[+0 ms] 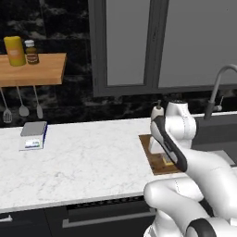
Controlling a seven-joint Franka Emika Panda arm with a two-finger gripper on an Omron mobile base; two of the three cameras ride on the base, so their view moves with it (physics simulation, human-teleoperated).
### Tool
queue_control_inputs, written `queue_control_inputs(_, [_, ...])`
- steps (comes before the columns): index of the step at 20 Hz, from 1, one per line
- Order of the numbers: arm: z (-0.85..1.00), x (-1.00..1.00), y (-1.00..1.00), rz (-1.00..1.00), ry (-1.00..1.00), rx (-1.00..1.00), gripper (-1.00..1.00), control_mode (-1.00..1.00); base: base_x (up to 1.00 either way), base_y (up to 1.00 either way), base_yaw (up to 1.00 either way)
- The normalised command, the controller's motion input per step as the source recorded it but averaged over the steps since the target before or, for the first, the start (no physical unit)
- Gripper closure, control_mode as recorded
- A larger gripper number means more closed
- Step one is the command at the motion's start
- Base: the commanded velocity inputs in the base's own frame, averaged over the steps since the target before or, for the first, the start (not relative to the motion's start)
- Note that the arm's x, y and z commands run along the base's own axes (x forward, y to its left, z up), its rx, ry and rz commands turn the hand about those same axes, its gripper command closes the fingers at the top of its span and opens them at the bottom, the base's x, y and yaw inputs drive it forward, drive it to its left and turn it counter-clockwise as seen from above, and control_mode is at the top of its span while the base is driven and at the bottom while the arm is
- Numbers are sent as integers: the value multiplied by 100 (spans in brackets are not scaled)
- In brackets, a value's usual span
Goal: Pick up the sponge from the counter and clean the cutting board by briefly scrubbing or pressing down on the cutting board. Once finished, release the sponge.
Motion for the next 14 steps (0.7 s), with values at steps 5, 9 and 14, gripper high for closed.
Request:
queue_control_inputs(5, [-35, 28, 15, 5, 7, 0, 100, -100, 0, 0, 0])
queue_control_inputs(9, [-37, 7, 15, 0, 0, 0, 100, -100, 0, 0, 0])
queue_control_inputs(14, [-35, 3, 0, 0, 0, 1, 100, -100, 0, 0, 0])
